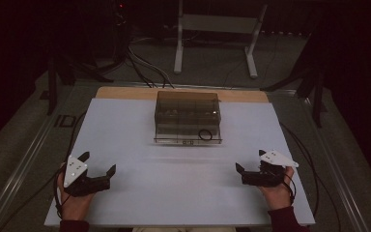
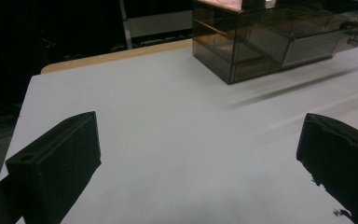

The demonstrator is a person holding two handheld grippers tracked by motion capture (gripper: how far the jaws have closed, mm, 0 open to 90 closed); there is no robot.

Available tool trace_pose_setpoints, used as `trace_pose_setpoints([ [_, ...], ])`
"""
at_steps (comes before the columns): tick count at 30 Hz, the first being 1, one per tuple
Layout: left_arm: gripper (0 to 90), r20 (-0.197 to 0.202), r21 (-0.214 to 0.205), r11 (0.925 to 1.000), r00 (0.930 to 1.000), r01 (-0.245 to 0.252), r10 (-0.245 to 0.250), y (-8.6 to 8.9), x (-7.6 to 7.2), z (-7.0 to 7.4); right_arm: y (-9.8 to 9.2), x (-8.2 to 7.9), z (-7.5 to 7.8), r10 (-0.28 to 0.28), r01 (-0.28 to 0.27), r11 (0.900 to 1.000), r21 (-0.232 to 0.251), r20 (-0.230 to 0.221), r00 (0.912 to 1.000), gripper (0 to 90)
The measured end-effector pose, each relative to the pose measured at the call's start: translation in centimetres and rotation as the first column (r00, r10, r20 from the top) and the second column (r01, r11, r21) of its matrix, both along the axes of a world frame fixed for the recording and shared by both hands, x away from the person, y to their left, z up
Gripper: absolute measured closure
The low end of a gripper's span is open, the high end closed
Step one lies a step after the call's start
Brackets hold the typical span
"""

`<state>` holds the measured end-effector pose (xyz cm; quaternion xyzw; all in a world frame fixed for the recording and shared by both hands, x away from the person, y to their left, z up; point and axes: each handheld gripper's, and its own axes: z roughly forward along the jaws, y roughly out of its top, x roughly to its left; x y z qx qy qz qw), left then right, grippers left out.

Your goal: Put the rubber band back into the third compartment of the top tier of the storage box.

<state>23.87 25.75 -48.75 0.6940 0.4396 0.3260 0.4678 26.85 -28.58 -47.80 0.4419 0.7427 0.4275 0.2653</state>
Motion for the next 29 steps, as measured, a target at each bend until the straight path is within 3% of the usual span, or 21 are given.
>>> trace_pose_setpoints([
  [11, 0.4, 0.007, -0.008, 1.0000, 1.0000, -0.005, 0.006, 0.1, 0.0, 0.2, -1.4, -1.7, -1.1, -0.015, 0.010, 0.9979, 0.063, 0.087, 0.9961, 0.5],
  [17, 0.4, 0.005, -0.005, 1.0000, 1.0000, -0.001, 0.001, 0.1, 0.0, 0.1, -2.2, -2.4, -1.7, -0.038, 0.031, 0.9959, 0.085, 0.088, 0.9954, 0.5],
  [24, 0.4, 0.001, -0.006, 1.0000, 1.0000, 0.000, 0.000, 0.2, 0.0, -0.1, -2.4, -2.7, -1.8, -0.055, 0.047, 0.9957, 0.080, 0.110, 0.9923, 0.5],
  [29, 0.4, -0.010, -0.011, 0.9999, 0.9999, -0.012, 0.012, 0.4, 0.1, -0.3, -2.2, -2.6, -2.1, -0.047, 0.041, 0.9974, 0.060, 0.096, 0.9942, 0.5],
])
